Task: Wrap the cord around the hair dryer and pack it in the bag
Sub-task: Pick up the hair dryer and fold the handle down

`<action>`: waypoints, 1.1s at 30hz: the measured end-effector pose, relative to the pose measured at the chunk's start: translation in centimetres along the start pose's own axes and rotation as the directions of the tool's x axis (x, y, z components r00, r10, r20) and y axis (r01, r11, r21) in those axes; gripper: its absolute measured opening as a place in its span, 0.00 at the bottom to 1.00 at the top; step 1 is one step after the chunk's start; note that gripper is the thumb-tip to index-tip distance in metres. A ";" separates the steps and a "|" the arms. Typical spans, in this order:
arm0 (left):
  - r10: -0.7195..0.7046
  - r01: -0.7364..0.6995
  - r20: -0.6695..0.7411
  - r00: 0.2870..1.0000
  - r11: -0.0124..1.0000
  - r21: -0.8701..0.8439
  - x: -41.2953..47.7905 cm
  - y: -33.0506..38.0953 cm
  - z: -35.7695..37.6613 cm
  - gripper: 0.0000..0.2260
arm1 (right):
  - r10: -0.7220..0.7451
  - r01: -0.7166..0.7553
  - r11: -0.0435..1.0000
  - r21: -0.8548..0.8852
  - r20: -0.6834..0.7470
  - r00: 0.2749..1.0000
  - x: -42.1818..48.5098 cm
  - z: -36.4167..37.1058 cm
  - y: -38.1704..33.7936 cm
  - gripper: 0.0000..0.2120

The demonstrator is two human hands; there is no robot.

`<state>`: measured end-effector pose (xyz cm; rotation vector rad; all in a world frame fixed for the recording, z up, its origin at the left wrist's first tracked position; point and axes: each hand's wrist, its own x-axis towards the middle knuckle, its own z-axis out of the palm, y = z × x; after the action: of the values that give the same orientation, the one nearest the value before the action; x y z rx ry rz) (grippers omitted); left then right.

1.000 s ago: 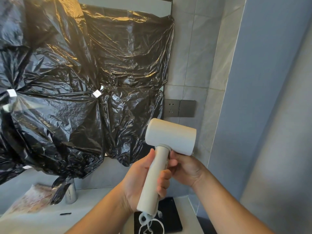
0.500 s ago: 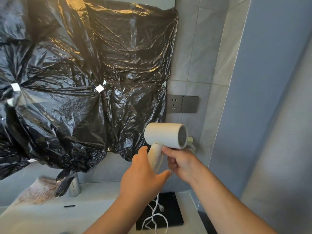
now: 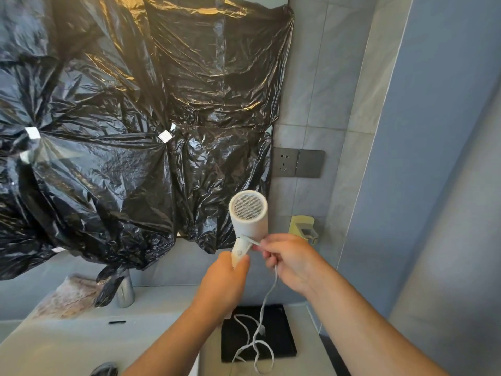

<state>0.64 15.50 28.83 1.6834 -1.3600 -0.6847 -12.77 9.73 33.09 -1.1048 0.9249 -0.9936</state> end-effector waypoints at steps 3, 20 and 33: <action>-0.119 0.174 0.150 0.981 0.885 -0.431 -0.5 0.7 -0.2 0.13 | -0.056 0.054 0.997 -0.064 -0.026 0.998 0.0 0.0 -0.2 0.06; -0.087 0.503 0.519 0.851 0.420 -0.755 -1.9 0.8 -1.3 0.21 | -0.311 0.291 0.870 -0.398 0.013 0.950 -1.3 -0.1 -0.2 0.02; 0.073 0.537 0.577 0.813 0.288 -0.793 -2.6 1.5 -1.8 0.21 | -0.232 0.181 0.906 -0.383 -0.089 0.969 -2.3 0.1 0.5 0.15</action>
<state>0.72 18.39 30.78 0.6622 -0.6289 -1.8274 -13.24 12.00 32.83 -1.4955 1.1541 -1.1021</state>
